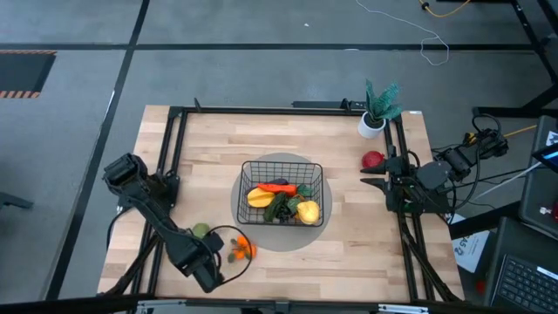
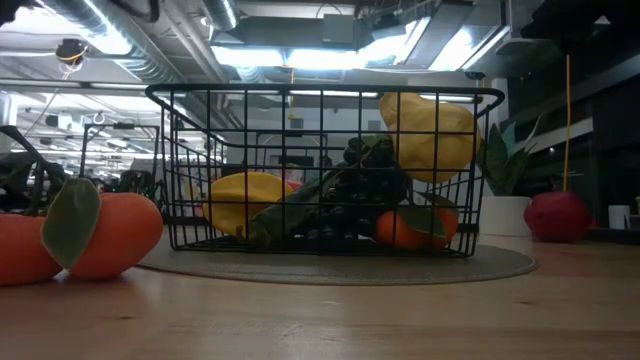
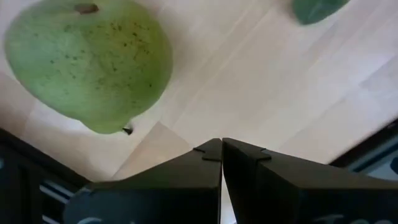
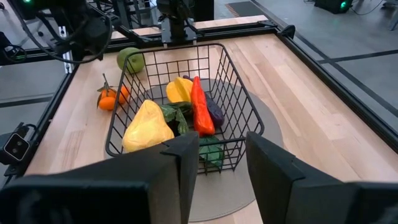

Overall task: Build produce basket
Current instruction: Put the green pear into the black wire basket

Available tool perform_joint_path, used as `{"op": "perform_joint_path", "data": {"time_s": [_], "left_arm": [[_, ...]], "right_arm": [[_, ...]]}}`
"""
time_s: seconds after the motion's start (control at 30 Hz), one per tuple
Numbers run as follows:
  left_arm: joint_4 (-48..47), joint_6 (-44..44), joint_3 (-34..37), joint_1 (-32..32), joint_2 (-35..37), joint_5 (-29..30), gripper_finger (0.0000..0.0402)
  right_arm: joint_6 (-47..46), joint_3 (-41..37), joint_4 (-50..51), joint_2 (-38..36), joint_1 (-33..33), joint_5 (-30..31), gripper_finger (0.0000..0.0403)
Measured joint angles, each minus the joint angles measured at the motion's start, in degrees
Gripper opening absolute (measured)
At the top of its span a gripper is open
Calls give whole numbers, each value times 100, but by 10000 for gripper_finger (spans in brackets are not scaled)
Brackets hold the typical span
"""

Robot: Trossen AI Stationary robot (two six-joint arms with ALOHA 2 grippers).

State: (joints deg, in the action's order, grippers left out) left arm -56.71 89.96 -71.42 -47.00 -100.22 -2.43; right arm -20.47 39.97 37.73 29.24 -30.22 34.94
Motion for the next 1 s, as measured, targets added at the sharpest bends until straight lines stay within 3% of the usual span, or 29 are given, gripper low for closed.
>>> {"op": "perform_joint_path", "data": {"time_s": [0.5, 0.73, 1.0], "left_arm": [[180, -26, 772, 9, 0, 177, 0], [173, -512, 772, 327, -2, 762, 0], [174, -983, 760, 755, -1, 632, 0]], "right_arm": [[0, 0, -8, 2, 0, -2, 124], [-2, 0, -11, 0, -1, -2, 124], [-2, 0, -11, 2, -1, -2, 124]]}}
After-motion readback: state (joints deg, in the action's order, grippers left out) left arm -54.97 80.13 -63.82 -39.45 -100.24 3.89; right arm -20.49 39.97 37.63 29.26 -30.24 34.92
